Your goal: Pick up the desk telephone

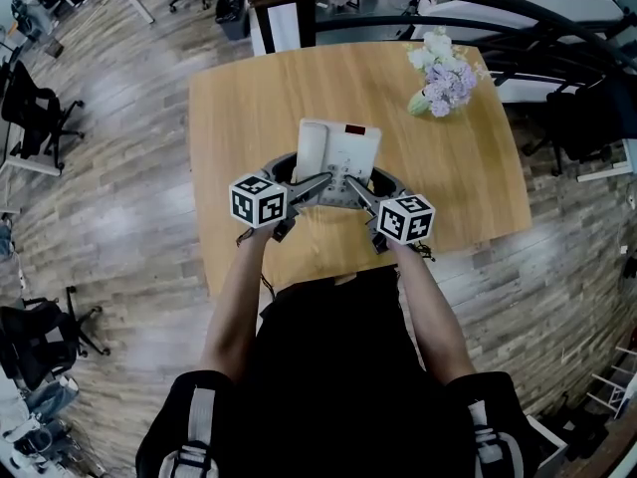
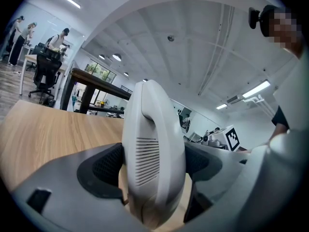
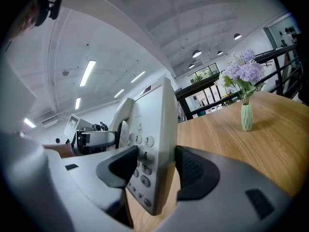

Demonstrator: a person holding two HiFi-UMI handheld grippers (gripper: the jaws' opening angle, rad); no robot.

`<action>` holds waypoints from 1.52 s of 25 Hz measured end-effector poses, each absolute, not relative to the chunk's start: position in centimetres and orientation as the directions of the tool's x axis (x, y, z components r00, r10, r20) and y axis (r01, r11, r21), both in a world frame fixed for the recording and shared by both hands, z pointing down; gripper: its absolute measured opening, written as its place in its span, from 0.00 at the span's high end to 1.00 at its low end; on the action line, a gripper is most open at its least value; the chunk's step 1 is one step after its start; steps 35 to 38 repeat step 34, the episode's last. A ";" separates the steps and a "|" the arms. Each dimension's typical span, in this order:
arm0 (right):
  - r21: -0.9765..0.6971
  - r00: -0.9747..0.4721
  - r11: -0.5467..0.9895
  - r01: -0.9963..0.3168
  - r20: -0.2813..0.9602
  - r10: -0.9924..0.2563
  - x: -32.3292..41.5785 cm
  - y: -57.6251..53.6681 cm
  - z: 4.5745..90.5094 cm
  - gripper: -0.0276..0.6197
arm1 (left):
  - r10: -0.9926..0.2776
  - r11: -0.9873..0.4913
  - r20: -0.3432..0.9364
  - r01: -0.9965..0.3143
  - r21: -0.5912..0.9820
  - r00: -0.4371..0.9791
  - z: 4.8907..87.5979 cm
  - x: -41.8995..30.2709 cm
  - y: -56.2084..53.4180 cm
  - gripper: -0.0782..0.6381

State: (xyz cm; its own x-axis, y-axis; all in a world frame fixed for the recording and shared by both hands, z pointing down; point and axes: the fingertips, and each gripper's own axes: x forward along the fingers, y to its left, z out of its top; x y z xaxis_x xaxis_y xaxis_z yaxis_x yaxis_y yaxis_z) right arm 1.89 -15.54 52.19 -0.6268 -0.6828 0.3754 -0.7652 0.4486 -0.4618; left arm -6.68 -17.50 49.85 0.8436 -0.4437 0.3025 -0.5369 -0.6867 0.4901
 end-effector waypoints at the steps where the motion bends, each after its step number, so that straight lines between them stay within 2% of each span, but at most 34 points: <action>1: -0.460 -0.627 0.449 -0.766 0.378 -0.681 1.9 -15.5 52.3 0.56 | -0.442 -0.687 0.305 -0.537 0.490 0.844 49.9 -6.7 -17.5 0.34; 38: -0.420 -0.601 0.445 -0.791 0.397 -0.694 2.0 -15.4 52.1 0.56 | -0.419 -0.702 0.301 -0.516 0.491 0.856 49.9 -6.4 -17.6 0.34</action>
